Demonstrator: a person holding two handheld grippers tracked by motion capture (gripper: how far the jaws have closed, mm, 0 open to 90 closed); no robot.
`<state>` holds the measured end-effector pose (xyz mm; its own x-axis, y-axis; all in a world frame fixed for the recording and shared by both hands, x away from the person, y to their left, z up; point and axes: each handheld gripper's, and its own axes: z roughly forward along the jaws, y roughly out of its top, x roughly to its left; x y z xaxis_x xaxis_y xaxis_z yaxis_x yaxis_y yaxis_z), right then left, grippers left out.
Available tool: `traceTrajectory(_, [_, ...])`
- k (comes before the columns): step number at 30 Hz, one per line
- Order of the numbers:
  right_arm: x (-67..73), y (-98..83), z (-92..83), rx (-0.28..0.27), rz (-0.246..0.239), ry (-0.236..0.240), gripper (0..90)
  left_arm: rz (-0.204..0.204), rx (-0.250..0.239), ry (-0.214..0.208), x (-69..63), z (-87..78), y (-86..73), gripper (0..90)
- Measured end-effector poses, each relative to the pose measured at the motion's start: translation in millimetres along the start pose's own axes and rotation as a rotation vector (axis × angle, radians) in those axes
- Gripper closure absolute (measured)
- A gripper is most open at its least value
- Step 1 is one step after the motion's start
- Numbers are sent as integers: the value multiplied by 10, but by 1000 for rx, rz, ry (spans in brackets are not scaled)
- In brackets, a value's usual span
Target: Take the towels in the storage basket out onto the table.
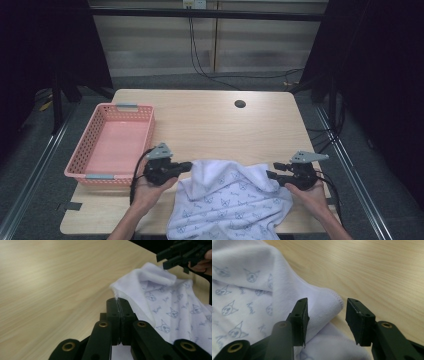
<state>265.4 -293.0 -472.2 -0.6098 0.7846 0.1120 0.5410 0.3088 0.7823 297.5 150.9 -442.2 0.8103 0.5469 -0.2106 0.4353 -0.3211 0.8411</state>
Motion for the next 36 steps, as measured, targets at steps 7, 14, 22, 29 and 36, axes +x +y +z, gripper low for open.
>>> traceTrajectory(7, [-4,59,331,68,3,54,565,-9,3,33,93,-98,-108,887])
traceTrajectory(14, [199,79,43,-25,-45,86,870,13,42,33,13,-143,-188,886])
traceTrajectory(22, [646,-275,-105,83,-117,212,706,-6,77,37,12,-226,-346,885])
traceTrajectory(29, [562,-197,-253,11,-93,226,607,-13,76,38,48,-233,-361,883])
traceTrajectory(36, [256,-124,-264,-45,-32,119,699,-22,60,40,49,-260,-355,900])
